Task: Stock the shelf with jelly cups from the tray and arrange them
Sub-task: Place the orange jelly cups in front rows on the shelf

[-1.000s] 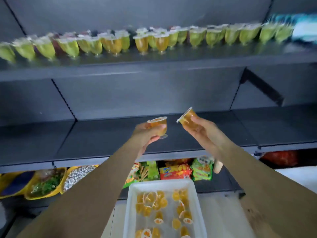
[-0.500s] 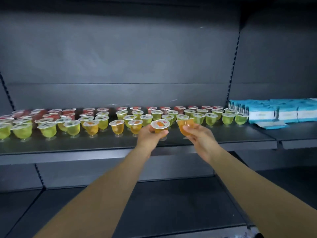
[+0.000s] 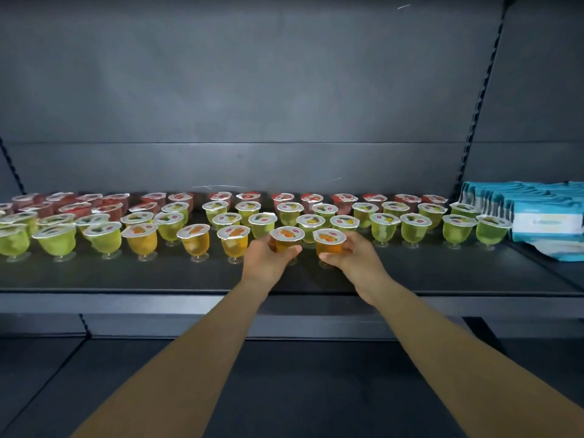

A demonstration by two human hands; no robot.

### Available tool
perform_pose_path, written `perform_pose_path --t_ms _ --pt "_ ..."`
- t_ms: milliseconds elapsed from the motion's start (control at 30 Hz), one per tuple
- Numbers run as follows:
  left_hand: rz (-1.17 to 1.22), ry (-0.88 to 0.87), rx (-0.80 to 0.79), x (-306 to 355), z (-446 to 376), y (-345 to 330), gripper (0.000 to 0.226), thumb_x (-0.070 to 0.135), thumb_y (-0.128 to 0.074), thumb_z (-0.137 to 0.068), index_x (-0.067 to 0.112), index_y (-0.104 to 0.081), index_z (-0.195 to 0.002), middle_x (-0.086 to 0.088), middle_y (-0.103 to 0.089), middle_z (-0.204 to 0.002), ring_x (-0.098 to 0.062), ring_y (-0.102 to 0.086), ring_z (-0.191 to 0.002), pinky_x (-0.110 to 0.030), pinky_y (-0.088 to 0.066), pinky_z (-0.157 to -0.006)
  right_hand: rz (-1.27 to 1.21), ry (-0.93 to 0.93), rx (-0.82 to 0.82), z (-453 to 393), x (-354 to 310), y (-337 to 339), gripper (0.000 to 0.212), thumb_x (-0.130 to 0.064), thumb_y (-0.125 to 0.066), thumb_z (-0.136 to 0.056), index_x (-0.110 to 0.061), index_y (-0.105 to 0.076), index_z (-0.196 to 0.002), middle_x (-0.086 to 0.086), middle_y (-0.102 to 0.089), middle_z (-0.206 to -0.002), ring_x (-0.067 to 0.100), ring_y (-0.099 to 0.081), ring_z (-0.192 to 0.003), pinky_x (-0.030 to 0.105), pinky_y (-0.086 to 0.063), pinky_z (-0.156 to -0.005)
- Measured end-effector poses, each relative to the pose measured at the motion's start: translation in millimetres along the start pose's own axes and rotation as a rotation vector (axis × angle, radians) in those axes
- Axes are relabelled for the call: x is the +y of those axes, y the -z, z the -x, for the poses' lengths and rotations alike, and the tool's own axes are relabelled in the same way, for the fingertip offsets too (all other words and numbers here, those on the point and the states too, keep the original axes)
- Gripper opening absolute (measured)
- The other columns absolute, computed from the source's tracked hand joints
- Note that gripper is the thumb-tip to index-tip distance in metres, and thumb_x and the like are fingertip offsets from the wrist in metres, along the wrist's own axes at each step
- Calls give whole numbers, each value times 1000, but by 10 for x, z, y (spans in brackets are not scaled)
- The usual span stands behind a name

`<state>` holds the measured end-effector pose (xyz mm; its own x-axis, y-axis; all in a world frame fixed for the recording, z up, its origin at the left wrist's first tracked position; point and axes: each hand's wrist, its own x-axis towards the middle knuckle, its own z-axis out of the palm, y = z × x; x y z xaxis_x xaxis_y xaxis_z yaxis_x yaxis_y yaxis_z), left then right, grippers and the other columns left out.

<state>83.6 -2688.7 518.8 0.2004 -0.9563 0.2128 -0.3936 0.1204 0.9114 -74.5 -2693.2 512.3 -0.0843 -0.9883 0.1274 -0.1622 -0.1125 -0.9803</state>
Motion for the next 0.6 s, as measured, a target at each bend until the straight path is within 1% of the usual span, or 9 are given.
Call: perform_pose_path --t_ms 67,200,300,367,400,467,533,600 --pt "-22 0 6 -9 -4 -9 34 25 -70 -83 15 -63 -114 0 -66 -116 -18 -57 -106 -26 -41 -90 24 16 22 -9 6 -32 50 -5 -73 -80 -17 -54 -125 -6 -62 -119 12 -56 -109 24 -42 -88" --pt "-66 20 -22 19 15 17 36 28 -70 -83 13 -63 -115 -2 -65 -116 -22 -57 -110 -29 -42 -92 69 30 67 20 4 -48 48 -6 -73 -80 -16 -55 -123 -5 -63 -116 12 -57 -108 25 -43 -89" --pt "-102 51 -95 58 80 90 36 28 -69 -84 13 -63 -117 -3 -63 -119 -23 -55 -113 -31 -42 -95 56 -7 47 115 -50 -12 46 -6 -73 -80 -14 -57 -122 -5 -63 -112 11 -56 -105 24 -41 -87" --pt "-100 68 -171 70 164 170 35 30 -69 -84 13 -65 -114 -3 -63 -119 -22 -54 -115 -29 -40 -95 63 -53 21 237 -94 51 52 -9 -76 -78 -12 -56 -126 -2 -62 -118 14 -56 -112 25 -39 -89" --pt "-101 70 -208 71 220 215 38 31 -69 -83 11 -64 -115 -2 -62 -119 -22 -53 -117 -28 -39 -93 77 -73 11 324 -112 89 58 -12 -77 -77 -11 -52 -130 0 -59 -123 16 -54 -117 26 -39 -90" --pt "-127 74 -263 81 371 330 55 34 -69 -83 3 -54 -127 -3 -55 -122 -23 -48 -122 -29 -37 -93 129 -88 3 571 -159 154 70 -15 -79 -76 -9 -43 -137 5 -52 -132 19 -51 -121 27 -40 -93" --pt "-183 51 -317 66 552 489 72 35 -70 -83 3 -39 -140 -7 -46 -138 -23 -43 -129 -30 -36 -100 222 -58 -3 859 -217 182 74 -17 -79 -77 -9 -41 -139 7 -49 -137 19 -49 -123 27 -40 -95" --pt "-265 -30 -402 23 777 682 78 34 -72 -81 8 -35 -144 -7 -40 -147 -21 -40 -133 -32 -36 -106 358 -14 -16 1184 -294 160 73 -21 -79 -76 -11 -42 -138 7 -49 -138 18 -48 -124 27 -40 -97"
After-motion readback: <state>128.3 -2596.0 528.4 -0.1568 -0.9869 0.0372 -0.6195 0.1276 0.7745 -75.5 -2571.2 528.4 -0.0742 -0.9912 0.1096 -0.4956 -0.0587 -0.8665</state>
